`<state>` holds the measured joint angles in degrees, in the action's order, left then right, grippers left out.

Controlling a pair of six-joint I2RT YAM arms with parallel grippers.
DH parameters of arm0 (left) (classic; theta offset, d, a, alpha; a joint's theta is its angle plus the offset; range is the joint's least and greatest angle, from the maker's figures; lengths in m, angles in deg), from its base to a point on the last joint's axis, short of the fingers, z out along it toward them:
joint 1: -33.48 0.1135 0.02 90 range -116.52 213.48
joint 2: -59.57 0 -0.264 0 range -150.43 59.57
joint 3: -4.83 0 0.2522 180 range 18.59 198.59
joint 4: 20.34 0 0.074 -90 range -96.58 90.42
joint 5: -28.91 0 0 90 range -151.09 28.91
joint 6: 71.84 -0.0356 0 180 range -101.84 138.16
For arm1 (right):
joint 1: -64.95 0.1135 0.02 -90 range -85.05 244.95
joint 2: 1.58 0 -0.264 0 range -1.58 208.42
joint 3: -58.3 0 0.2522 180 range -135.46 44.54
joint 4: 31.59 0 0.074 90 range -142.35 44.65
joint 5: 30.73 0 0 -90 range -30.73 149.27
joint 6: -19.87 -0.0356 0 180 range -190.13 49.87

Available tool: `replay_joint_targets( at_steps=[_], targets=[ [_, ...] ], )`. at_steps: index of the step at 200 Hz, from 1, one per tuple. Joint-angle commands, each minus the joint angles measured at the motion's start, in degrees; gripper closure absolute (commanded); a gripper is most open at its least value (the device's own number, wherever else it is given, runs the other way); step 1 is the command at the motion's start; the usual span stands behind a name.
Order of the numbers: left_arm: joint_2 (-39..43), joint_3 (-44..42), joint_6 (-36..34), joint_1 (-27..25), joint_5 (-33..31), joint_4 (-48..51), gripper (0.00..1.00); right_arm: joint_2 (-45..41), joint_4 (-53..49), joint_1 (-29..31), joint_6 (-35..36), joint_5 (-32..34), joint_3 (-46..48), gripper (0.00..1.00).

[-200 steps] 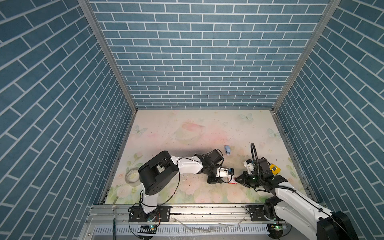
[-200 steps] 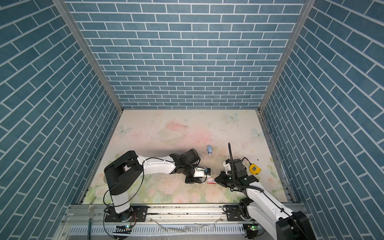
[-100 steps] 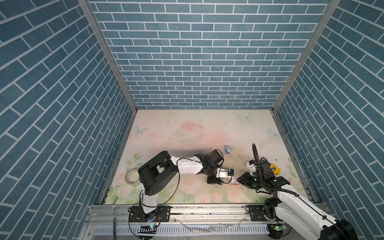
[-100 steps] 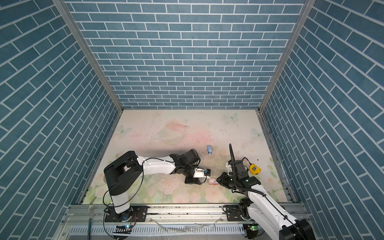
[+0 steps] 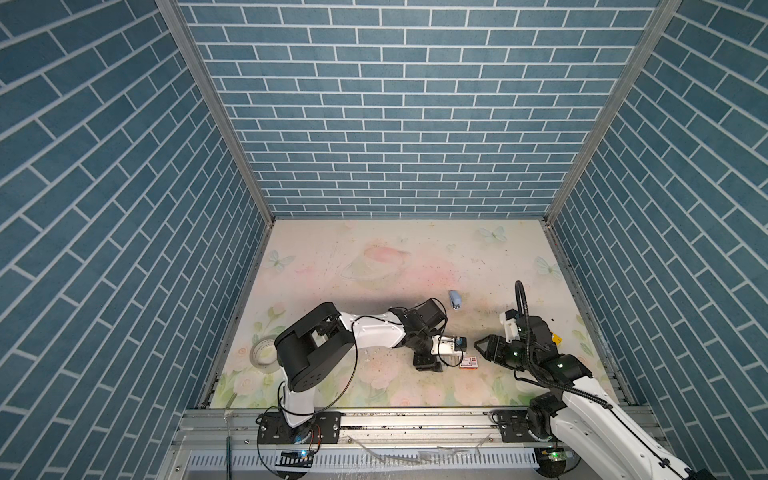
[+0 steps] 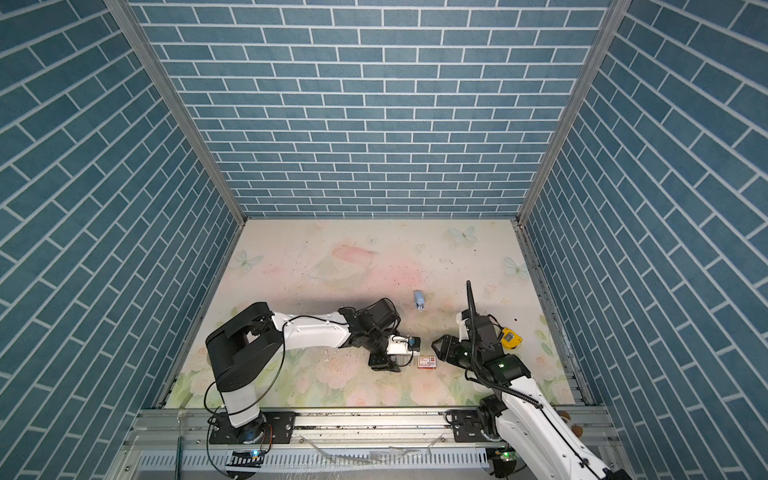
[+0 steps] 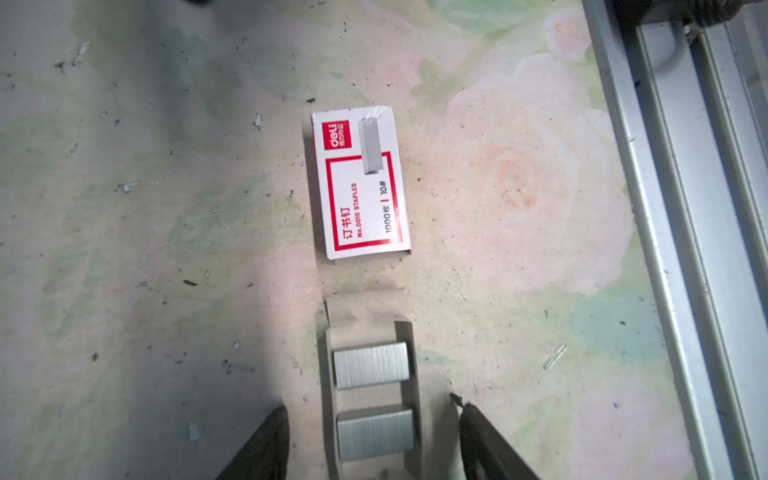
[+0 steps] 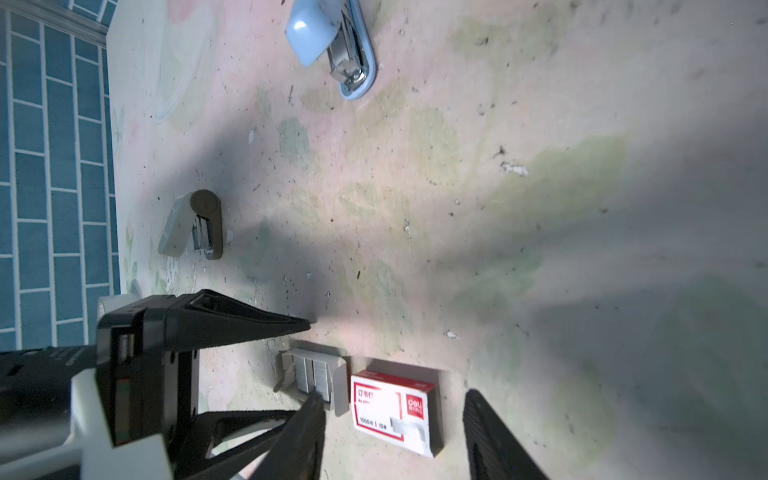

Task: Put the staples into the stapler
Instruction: 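Release the box and move the left gripper to the cream stapler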

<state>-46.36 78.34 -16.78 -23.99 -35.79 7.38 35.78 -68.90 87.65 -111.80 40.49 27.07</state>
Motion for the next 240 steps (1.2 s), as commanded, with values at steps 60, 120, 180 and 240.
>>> replay_joint_targets(
  at_steps=[60,120,180,240],
  targets=[
    [8.4,10.6,-4.4,2.5,2.1,23.9,0.29,-1.0,-6.1,-0.3,2.5,4.5,-6.1,0.45],
    [6.6,22.6,-33.8,17.3,-5.4,48.7,0.30,1.8,0.8,-0.4,1.8,-6.6,-7.2,0.46],
    [0.3,22.1,-51.7,24.7,-9.8,49.4,0.31,14.4,10.9,-0.4,0.5,-12.6,-8.7,0.52],
    [-0.9,22.2,-61.0,25.6,-7.3,42.0,0.26,18.0,10.8,-0.4,0.5,-9.6,-11.0,0.52]
  ],
)
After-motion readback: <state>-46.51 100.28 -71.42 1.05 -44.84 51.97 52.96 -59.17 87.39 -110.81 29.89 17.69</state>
